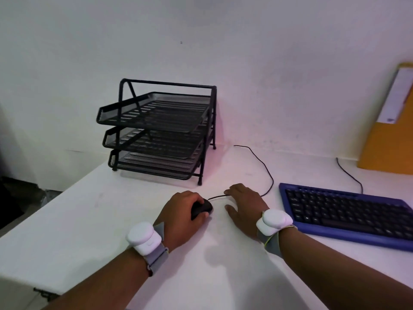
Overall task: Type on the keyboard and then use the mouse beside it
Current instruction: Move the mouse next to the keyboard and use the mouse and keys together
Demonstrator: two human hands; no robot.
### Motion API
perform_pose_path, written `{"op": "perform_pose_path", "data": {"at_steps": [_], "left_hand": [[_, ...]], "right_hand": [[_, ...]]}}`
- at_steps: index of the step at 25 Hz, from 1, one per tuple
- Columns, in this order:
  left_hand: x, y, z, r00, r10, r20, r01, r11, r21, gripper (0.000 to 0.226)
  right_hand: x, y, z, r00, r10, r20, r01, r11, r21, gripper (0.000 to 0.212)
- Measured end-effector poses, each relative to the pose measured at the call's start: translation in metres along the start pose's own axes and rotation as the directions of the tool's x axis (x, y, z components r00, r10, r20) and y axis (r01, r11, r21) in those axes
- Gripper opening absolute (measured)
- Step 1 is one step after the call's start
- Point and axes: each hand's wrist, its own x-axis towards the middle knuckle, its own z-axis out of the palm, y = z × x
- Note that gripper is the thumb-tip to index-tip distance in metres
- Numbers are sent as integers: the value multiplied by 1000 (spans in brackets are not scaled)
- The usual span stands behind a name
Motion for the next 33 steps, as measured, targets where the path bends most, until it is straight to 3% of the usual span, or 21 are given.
{"op": "perform_pose_path", "data": {"at_steps": [7,18,22,28,33], "left_hand": [[20,48,43,992,122,5,-122,991,-50,30],[56,106,103,1000,19,13,-18,995,-97,38],[58,99,103,994,78,77,-67,989,-134,59],[55,88,108,976,175,127,-168,984,-60,59],[59,100,113,982,143,125,-136,989,-66,59]], "right_hand": [[-29,51,-22,995,82,-61,-84,996,-33,43],[-85,117,-48,975,154,-162,-161,986,-36,43],[-103,145,-55,960,191,-207,-202,979,-38,48],[-120,177,-48,934,335,-123,-347,932,-103,61],[-115,180,-42,934,343,-104,-354,928,-118,61]]}}
